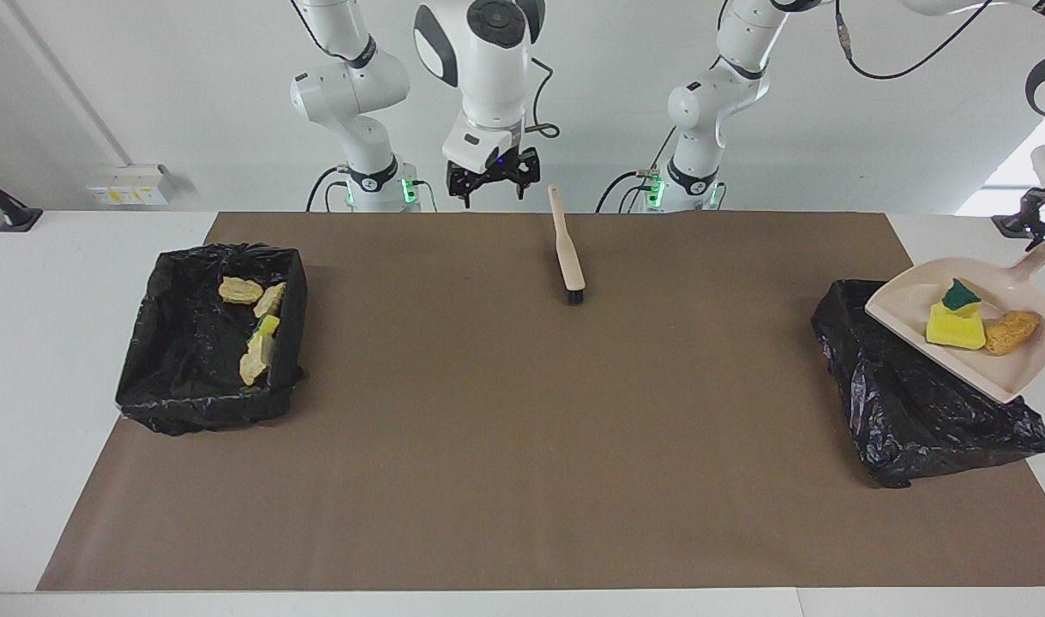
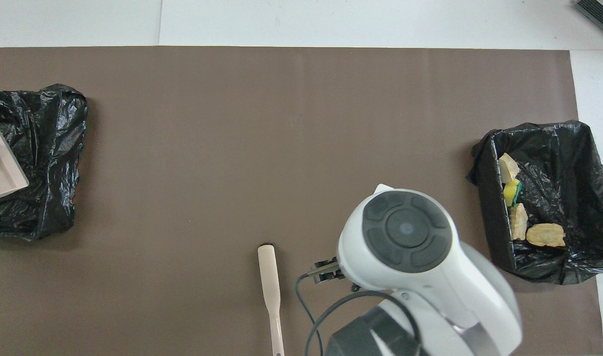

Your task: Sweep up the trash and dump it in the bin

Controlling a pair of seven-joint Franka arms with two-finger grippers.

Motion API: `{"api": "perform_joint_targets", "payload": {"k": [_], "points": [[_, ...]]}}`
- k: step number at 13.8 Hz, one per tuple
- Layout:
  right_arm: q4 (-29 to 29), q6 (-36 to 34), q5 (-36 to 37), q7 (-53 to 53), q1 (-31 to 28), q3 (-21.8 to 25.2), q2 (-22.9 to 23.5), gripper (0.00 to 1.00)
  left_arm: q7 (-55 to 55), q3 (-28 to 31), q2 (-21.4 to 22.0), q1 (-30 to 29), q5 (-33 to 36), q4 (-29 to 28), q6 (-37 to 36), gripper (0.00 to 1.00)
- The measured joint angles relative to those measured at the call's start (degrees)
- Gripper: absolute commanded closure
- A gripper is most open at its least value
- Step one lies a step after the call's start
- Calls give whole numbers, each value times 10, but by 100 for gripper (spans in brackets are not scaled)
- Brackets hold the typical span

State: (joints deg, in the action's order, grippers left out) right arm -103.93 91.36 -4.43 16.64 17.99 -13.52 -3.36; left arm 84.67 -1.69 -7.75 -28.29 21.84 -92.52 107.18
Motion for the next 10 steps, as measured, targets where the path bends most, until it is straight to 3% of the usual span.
{"api": "perform_joint_targets", "payload": {"k": [6,10], "points": [[33,-14,27,-175,-143,11,1,0,1,-7,-22,15,119,-2,-2,100],[37,-7,79,-210,-201,15,4,0,1,-11,-30,72,210,-3,-5,100]]}}
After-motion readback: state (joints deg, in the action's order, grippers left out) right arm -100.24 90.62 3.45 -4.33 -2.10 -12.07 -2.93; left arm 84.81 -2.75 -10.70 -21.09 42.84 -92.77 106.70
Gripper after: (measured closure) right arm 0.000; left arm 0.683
